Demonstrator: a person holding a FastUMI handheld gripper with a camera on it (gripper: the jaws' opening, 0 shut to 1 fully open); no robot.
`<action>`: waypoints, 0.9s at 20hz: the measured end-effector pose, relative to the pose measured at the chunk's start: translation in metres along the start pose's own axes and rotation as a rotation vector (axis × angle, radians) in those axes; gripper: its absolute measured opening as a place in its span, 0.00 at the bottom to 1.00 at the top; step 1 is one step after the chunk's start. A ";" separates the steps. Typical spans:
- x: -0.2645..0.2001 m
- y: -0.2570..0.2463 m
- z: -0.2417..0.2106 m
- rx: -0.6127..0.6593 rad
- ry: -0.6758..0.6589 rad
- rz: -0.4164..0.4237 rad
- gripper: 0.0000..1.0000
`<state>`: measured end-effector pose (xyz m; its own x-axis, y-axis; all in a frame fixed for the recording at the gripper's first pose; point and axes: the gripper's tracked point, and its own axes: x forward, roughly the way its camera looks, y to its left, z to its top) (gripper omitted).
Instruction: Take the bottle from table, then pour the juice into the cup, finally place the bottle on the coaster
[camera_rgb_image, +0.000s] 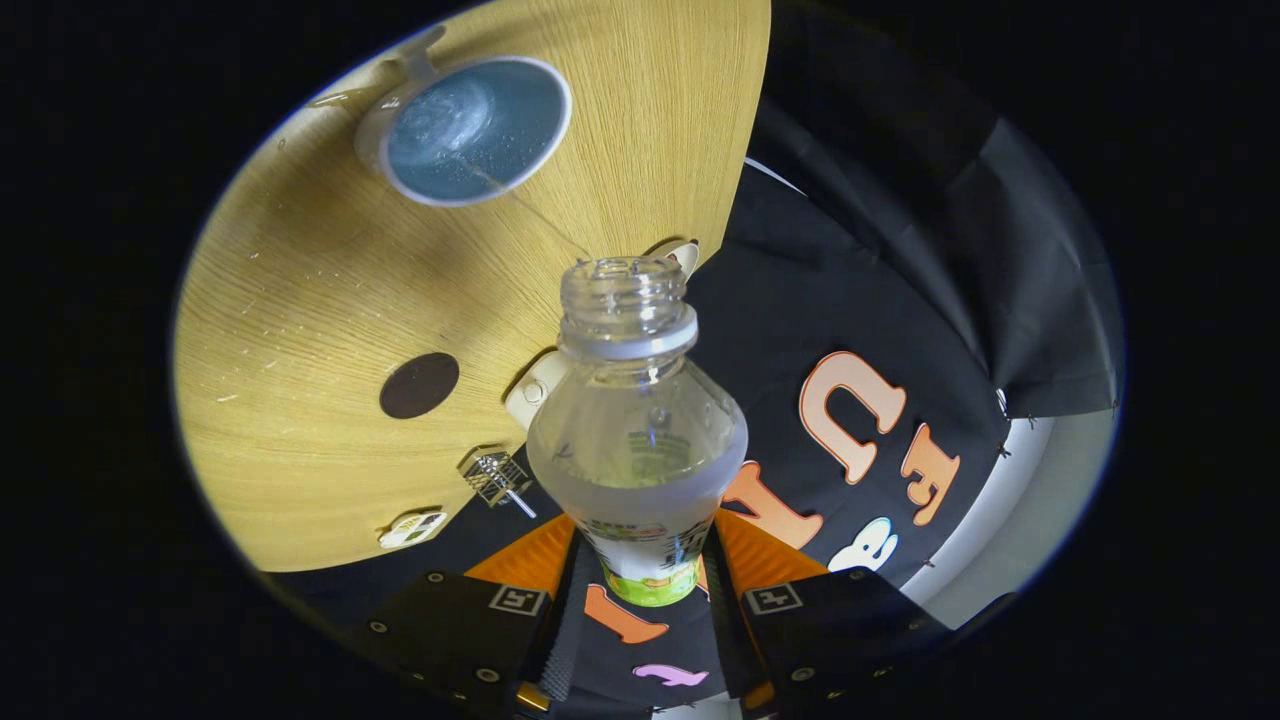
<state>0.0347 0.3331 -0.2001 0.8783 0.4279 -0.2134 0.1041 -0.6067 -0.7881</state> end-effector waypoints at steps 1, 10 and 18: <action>0.000 0.003 0.004 0.008 -0.008 0.006 0.57; -0.005 0.046 0.025 0.181 -0.046 0.097 0.57; -0.011 0.067 0.030 0.568 -0.057 0.199 0.58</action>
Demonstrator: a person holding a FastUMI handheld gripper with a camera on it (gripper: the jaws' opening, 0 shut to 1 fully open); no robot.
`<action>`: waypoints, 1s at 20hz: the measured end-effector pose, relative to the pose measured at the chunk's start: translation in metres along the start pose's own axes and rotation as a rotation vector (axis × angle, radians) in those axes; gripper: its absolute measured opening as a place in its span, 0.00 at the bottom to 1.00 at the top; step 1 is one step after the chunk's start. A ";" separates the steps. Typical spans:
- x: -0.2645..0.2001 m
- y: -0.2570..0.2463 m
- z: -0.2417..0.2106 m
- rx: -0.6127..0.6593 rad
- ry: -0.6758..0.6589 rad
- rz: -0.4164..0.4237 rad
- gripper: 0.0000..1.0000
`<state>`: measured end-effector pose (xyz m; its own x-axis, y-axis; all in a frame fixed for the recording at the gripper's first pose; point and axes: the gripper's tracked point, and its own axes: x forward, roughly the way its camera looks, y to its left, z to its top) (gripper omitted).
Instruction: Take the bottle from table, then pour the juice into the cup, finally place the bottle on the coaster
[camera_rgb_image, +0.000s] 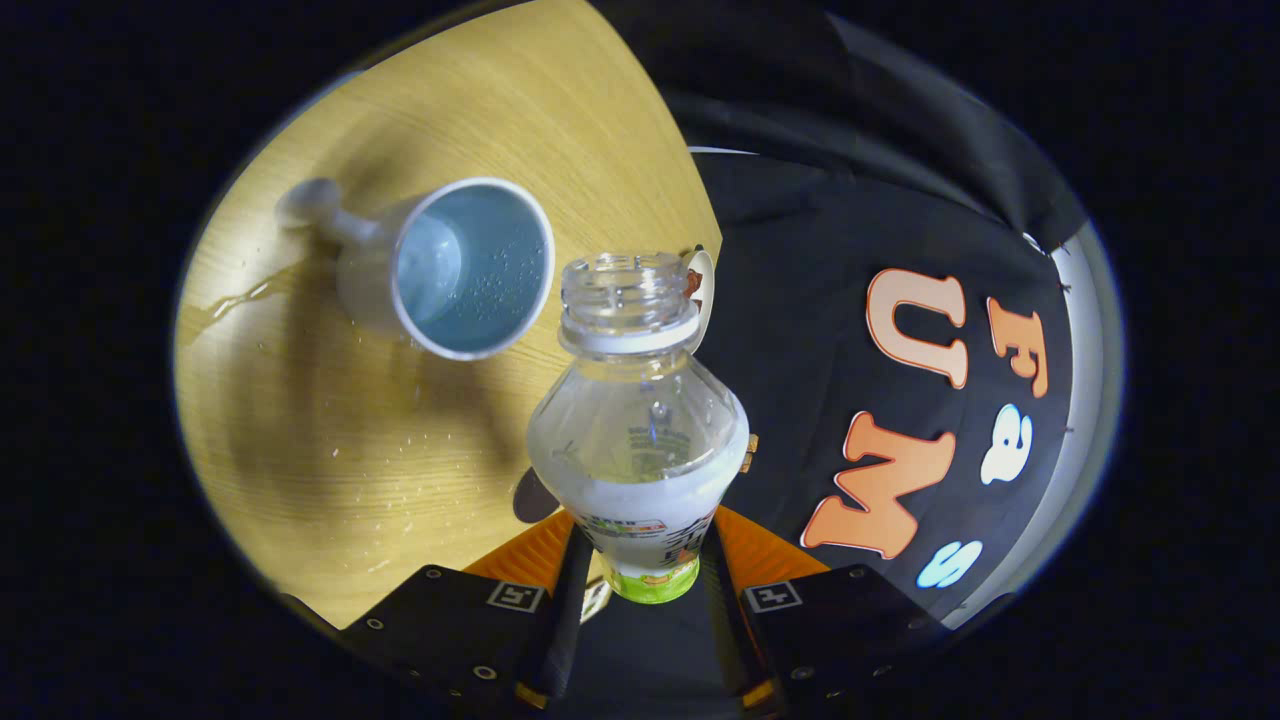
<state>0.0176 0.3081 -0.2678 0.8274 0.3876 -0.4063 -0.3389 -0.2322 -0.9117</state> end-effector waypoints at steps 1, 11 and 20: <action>0.001 0.001 -0.003 0.054 0.003 0.010 0.58; 0.019 -0.023 -0.041 0.637 0.042 0.089 0.58; 0.056 -0.018 -0.076 1.185 0.067 0.178 0.58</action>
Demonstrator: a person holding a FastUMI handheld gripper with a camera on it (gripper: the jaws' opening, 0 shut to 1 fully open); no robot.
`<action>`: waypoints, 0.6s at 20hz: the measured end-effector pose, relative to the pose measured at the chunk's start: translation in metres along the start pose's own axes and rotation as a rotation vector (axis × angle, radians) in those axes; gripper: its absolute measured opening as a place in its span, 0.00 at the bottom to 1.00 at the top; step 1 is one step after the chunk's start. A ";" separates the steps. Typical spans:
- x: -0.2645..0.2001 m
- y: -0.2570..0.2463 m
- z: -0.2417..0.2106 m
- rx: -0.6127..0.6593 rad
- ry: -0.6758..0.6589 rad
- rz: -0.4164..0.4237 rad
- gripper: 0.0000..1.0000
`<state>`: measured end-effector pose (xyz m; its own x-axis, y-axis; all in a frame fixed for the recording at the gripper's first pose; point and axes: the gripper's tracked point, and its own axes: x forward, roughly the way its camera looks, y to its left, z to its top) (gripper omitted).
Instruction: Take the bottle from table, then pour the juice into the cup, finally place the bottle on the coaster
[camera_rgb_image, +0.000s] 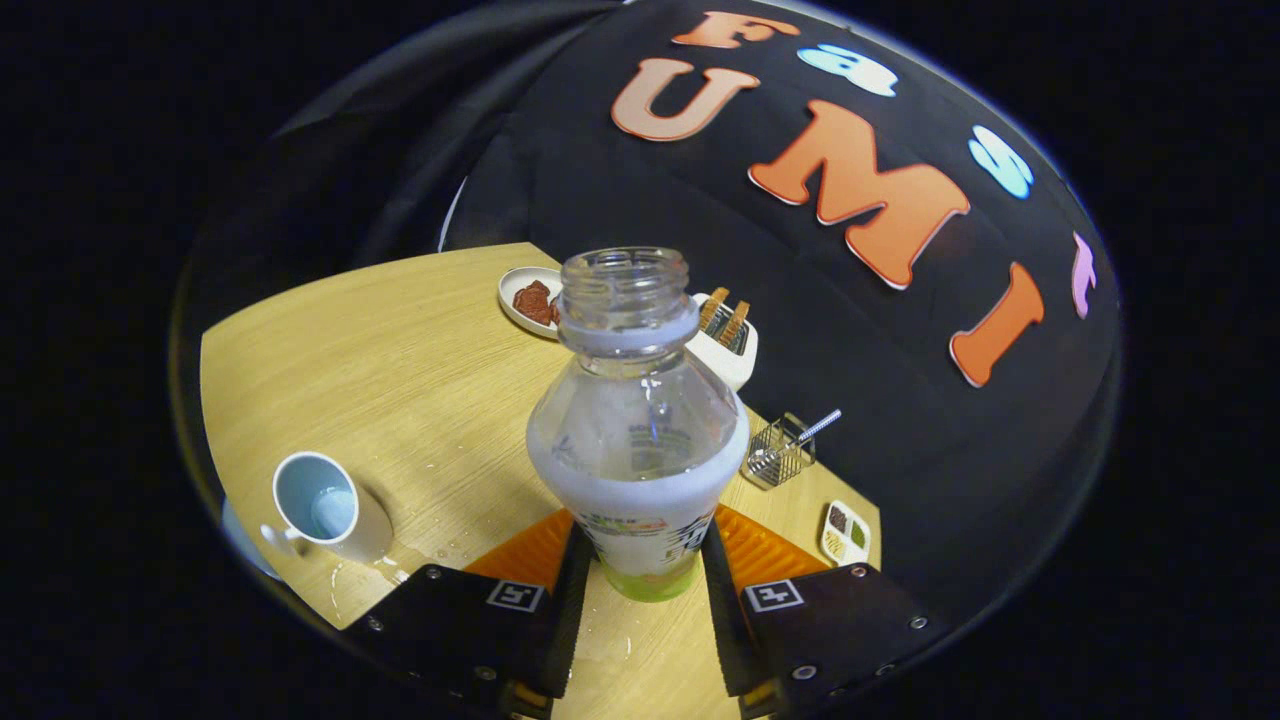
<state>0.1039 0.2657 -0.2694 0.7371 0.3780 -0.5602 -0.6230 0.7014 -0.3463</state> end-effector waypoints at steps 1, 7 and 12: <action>0.006 -0.003 -0.001 0.062 0.001 0.013 0.58; 0.045 -0.017 -0.019 0.404 0.000 0.079 0.58; 0.083 -0.027 -0.034 0.552 0.002 0.090 0.58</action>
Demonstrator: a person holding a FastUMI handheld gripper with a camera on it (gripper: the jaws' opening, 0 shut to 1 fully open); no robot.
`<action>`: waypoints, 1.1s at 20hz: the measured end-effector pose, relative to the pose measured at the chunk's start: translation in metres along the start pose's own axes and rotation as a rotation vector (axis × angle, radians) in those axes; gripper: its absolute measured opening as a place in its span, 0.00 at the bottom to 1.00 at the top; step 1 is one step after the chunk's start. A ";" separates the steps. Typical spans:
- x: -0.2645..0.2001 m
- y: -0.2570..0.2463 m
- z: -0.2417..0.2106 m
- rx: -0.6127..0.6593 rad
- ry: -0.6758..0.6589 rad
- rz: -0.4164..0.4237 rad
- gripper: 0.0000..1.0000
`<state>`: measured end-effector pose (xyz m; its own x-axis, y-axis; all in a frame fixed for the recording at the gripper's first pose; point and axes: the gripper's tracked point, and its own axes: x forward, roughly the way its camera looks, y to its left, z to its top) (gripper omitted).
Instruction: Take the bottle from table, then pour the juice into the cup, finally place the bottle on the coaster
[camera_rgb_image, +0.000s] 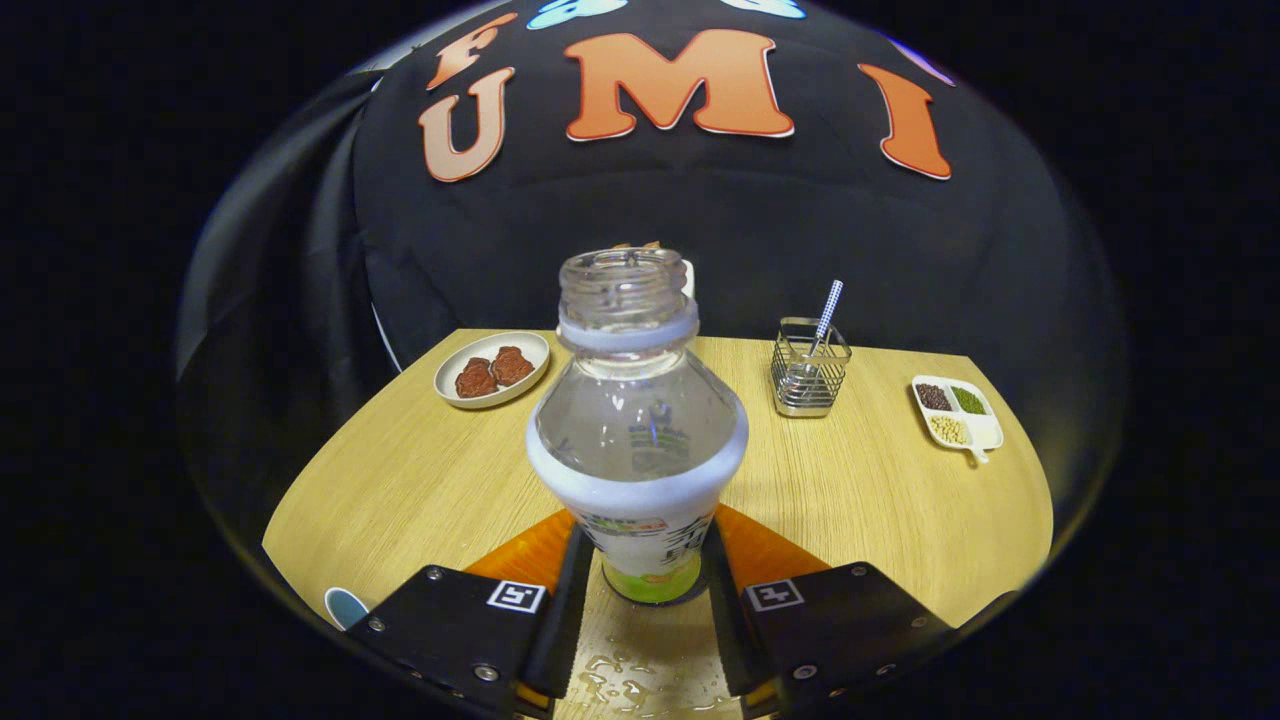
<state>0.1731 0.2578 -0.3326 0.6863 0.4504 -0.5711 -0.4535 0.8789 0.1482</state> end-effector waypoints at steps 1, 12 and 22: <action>0.005 -0.001 -0.002 0.009 0.003 0.005 0.58; 0.027 0.003 -0.024 -0.041 0.030 0.012 0.62; -0.040 0.002 0.001 0.008 -0.024 -0.009 0.98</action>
<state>0.1459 0.2417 -0.3085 0.7035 0.4465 -0.5529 -0.4430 0.8839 0.1500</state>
